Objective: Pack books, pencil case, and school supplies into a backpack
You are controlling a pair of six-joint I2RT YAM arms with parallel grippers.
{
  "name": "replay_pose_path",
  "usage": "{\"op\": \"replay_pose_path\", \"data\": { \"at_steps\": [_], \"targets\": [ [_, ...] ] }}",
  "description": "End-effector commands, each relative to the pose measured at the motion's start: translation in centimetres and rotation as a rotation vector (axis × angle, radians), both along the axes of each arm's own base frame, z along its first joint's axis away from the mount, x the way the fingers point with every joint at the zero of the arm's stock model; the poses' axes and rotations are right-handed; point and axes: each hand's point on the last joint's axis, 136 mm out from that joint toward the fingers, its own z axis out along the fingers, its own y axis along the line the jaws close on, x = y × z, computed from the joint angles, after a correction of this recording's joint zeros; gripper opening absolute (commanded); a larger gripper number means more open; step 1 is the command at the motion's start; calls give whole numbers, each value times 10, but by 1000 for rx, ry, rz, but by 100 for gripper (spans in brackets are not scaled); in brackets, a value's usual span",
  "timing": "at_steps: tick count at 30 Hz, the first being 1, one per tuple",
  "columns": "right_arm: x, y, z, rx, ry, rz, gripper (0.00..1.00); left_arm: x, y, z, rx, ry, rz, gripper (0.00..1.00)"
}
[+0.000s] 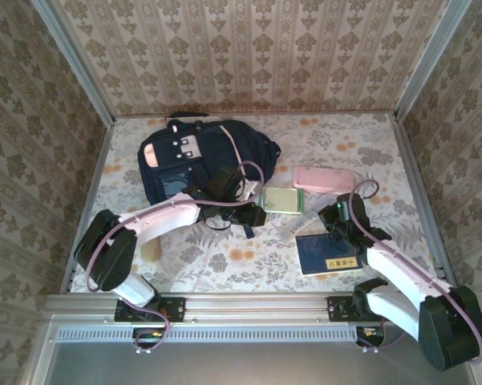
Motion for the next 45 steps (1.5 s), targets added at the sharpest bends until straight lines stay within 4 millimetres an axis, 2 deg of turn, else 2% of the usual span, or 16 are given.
{"op": "replay_pose_path", "data": {
  "at_steps": [1, 5, 9, 14, 15, 21, 26, 29, 32, 37, 40, 41, 43, 44, 45],
  "targets": [
    [8, 1, 30, -7, -67, 9, 0, 9, 18, 18, -5, -36, 62, 46],
    [21, 22, 61, 14, -178, 124, 0, 24, 29, 36, -68, -32, 138, 54],
    [29, 45, 88, 76, -301, 231, 0, 34, 30, 48, -141, -6, 185, 60],
    [35, 80, 124, 197, -450, 380, 0, 40, 18, 61, -247, 35, 199, 68],
    [35, 86, 130, 219, -470, 406, 0, 36, 12, 64, -285, 69, 175, 68],
    [35, 99, 146, 335, -531, 437, 0, 33, -6, 64, -408, 146, 160, 69],
    [34, 113, 154, 388, -547, 473, 0, 22, -22, 50, -377, 176, 111, 67],
    [32, 117, 154, 383, -544, 481, 0, 20, -28, 60, -424, 170, 94, 63],
    [32, 116, 149, 361, -531, 470, 0, 19, -29, 75, -466, 146, 77, 55],
    [33, 112, 134, 306, -482, 451, 0, 15, -28, 95, -522, 103, 50, 27],
    [33, 115, 133, 305, -474, 469, 1, 11, -27, 102, -541, 81, 29, 14],
    [32, 119, 136, 317, -477, 489, 9, 9, -26, 105, -548, 74, 22, 11],
    [31, 130, 150, 362, -502, 547, 46, 7, -25, 110, -562, 62, 13, 7],
    [30, 136, 155, 380, -515, 572, 56, 6, -25, 112, -568, 55, 10, 7],
    [29, 141, 160, 396, -525, 595, 61, 6, -24, 116, -576, 46, 5, 7]
  ]
}}
